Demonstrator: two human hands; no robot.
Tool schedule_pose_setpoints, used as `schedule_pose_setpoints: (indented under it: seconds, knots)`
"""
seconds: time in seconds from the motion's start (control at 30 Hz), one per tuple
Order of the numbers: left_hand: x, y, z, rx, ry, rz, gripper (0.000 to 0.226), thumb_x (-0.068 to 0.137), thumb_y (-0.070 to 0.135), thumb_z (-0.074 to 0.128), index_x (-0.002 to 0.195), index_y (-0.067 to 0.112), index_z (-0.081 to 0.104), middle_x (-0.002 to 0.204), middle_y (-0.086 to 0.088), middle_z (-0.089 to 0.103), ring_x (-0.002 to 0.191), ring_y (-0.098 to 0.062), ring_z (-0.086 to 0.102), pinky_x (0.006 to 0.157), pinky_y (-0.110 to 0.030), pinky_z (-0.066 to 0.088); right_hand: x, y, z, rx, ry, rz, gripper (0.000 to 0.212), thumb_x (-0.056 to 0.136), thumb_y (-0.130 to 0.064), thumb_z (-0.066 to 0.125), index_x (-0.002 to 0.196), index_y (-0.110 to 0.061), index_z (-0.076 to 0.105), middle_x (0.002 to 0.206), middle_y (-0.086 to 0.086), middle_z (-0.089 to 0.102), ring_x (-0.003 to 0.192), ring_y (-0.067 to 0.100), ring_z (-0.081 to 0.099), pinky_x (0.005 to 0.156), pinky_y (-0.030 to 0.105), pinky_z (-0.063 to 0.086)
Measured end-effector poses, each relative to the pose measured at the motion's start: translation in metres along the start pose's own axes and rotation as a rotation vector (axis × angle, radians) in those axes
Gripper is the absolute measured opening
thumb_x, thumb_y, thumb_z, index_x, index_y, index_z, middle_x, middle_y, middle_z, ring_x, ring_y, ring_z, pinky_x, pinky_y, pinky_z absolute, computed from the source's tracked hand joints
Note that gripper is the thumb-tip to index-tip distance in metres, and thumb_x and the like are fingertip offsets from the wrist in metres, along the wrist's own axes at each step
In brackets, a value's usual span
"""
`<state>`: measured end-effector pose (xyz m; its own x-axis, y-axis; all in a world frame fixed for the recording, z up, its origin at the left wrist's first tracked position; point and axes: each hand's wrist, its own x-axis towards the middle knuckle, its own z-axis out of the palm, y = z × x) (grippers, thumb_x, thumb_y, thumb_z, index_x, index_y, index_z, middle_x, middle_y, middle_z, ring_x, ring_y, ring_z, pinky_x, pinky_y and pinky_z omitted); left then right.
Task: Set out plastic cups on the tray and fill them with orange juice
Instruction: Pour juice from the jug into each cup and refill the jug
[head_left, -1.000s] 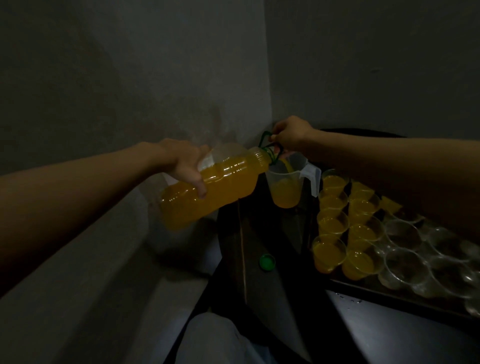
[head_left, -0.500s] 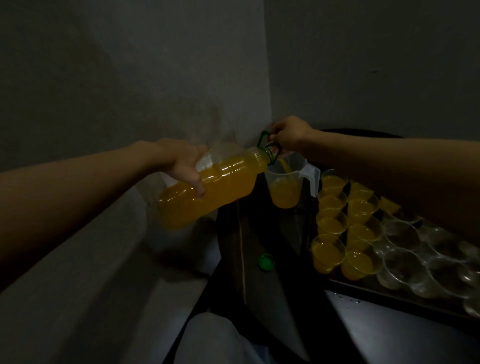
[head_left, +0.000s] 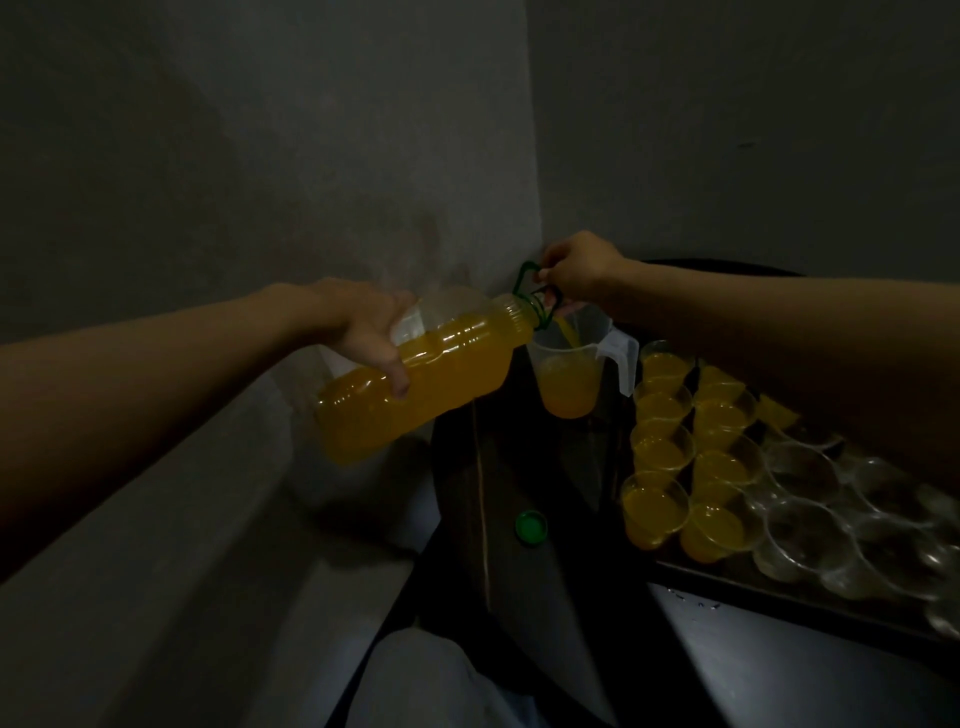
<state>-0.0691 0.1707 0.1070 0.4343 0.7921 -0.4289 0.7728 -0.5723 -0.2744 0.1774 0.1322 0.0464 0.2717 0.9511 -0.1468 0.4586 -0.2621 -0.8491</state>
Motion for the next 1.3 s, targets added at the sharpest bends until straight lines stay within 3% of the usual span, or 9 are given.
schedule_pose_setpoints:
  seconds: [0.13, 0.53, 0.63, 0.8, 0.97, 1.3]
  knots:
    - [-0.001, 0.001, -0.003, -0.010, -0.002, 0.005, 0.119, 0.063, 0.057, 0.088, 0.157, 0.023, 0.023, 0.141, -0.009, 0.056, 0.123, -0.032, 0.056, 0.085, -0.030, 0.042, 0.000, 0.000, 0.001, -0.010, 0.022, 0.008, 0.013, 0.103, -0.013, 0.052, 0.103, -0.006, 0.063, 0.075, 0.010, 0.064, 0.065, 0.016, 0.063, 0.058, 0.025, 0.057]
    - [-0.006, 0.007, -0.009, -0.011, 0.025, -0.008, 0.116, 0.064, 0.055, 0.088, 0.156, 0.021, 0.026, 0.145, -0.010, 0.053, 0.128, -0.031, 0.053, 0.085, -0.028, 0.040, -0.002, -0.003, -0.005, 0.000, 0.020, 0.011, 0.010, 0.103, -0.009, 0.052, 0.102, -0.006, 0.062, 0.076, 0.011, 0.064, 0.066, 0.018, 0.064, 0.070, 0.032, 0.060]
    - [-0.007, 0.009, -0.010, -0.028, 0.038, 0.008, 0.113, 0.066, 0.052, 0.088, 0.155, 0.021, 0.028, 0.143, -0.010, 0.054, 0.126, -0.031, 0.054, 0.081, -0.026, 0.036, -0.001, -0.002, -0.006, -0.008, 0.039, 0.008, 0.013, 0.103, -0.008, 0.052, 0.095, -0.005, 0.063, 0.072, 0.011, 0.063, 0.063, 0.018, 0.063, 0.064, 0.031, 0.059]
    - [-0.006, 0.010, -0.009, -0.038, 0.040, 0.010, 0.116, 0.063, 0.055, 0.088, 0.155, 0.020, 0.028, 0.143, -0.011, 0.054, 0.126, -0.032, 0.055, 0.084, -0.027, 0.040, -0.002, -0.001, -0.009, -0.009, 0.047, 0.002, 0.016, 0.103, -0.009, 0.051, 0.093, -0.005, 0.063, 0.072, 0.011, 0.062, 0.063, 0.017, 0.061, 0.063, 0.029, 0.058]
    - [-0.007, 0.011, -0.012, -0.021, 0.029, 0.013, 0.117, 0.061, 0.056, 0.089, 0.155, 0.019, 0.028, 0.146, -0.011, 0.051, 0.130, -0.033, 0.052, 0.097, -0.033, 0.045, -0.001, 0.002, -0.008, -0.008, 0.045, 0.007, 0.015, 0.103, -0.011, 0.052, 0.096, -0.004, 0.063, 0.074, 0.011, 0.063, 0.064, 0.017, 0.062, 0.060, 0.027, 0.056]
    - [-0.010, 0.010, -0.014, -0.014, 0.027, 0.008, 0.111, 0.064, 0.055, 0.088, 0.152, 0.017, 0.032, 0.140, -0.011, 0.055, 0.123, -0.032, 0.055, 0.083, -0.028, 0.040, -0.001, 0.004, -0.002, 0.036, 0.043, 0.020, 0.013, 0.103, -0.011, 0.053, 0.100, -0.004, 0.064, 0.075, 0.012, 0.064, 0.067, 0.018, 0.064, 0.063, 0.029, 0.058]
